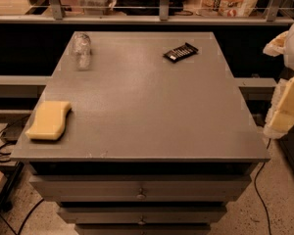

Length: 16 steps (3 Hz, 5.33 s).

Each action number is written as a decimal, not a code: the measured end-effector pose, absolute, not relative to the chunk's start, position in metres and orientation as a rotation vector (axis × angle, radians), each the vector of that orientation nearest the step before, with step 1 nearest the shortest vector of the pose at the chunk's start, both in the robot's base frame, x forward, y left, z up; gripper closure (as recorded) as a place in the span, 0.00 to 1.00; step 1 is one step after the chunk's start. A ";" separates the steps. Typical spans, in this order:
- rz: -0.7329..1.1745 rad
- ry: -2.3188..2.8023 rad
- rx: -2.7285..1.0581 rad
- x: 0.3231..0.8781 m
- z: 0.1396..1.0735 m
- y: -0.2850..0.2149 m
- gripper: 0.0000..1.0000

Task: Pick sponge

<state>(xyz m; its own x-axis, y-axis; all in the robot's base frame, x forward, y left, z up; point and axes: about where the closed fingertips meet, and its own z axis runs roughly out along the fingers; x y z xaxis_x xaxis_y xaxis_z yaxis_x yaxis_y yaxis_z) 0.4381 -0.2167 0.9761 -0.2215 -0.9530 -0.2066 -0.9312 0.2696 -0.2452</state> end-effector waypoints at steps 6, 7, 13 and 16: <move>0.447 1.601 -1.875 0.446 0.978 0.032 0.00; 0.533 1.579 -1.903 0.451 0.959 0.079 0.00; 0.743 1.609 -1.798 0.480 0.879 0.222 0.00; 0.804 1.614 -1.791 0.484 0.842 0.266 0.26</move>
Offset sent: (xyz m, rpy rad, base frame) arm -0.0039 0.0416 -0.0022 0.0650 -0.0068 0.1071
